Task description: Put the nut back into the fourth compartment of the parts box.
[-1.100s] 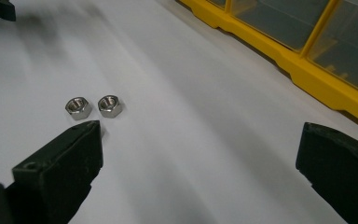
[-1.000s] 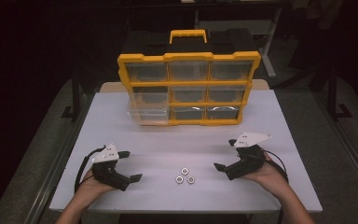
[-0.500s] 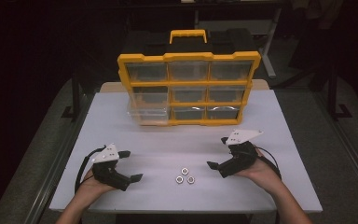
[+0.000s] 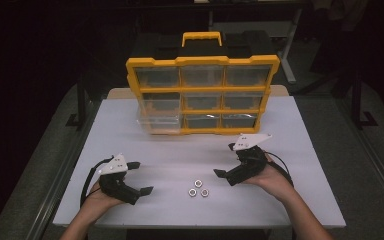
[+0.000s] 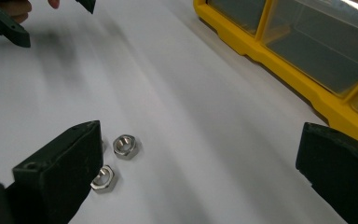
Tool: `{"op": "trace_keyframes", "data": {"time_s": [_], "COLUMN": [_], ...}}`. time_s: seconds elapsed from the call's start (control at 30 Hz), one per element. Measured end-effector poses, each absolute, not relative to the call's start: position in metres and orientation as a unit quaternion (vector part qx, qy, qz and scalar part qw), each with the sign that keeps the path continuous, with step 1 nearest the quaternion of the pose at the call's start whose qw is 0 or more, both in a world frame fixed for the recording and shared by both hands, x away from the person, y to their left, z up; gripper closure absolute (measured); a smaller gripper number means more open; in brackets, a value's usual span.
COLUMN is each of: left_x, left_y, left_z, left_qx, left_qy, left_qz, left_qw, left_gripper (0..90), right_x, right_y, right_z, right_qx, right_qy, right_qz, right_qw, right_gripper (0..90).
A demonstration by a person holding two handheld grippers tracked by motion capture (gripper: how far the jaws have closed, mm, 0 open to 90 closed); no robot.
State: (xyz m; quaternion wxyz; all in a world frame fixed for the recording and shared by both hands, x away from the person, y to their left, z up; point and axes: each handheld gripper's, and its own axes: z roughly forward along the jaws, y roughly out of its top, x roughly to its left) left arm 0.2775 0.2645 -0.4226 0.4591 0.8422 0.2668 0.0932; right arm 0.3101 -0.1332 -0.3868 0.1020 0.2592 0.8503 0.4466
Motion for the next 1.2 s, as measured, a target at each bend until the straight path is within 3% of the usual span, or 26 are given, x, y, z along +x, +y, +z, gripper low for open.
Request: {"op": "trace_keyframes", "data": {"time_s": [1.2], "left_x": [0.277], "left_y": [0.263], "left_z": [-0.422], "left_qx": [0.841], "left_qy": [0.262], "left_qz": [0.094], "left_qw": [0.463], "left_gripper": [0.4], "right_x": [0.331], "right_y": [-0.089], "right_z": [-0.377], "right_qx": [0.23], "right_qy": [0.859], "right_qz": [0.45], "right_qw": [0.076], "right_gripper": [0.1]}}
